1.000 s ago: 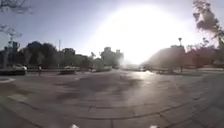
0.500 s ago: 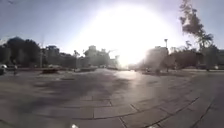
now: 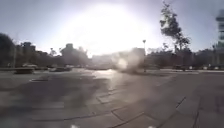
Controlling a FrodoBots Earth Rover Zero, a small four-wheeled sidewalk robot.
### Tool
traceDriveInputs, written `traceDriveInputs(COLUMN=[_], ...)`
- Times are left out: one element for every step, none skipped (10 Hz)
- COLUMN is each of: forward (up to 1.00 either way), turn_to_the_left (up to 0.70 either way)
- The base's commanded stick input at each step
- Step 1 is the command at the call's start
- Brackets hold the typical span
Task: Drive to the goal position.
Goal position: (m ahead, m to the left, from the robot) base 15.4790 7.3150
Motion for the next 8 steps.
traceDriveInputs(forward=[0.70,0.70,0.70,0.70,0.70,0.70,0.70,0.70], turn_to_the_left=[0.00,0.00,0.00,0.00,0.00,0.00,0.00,0.00])
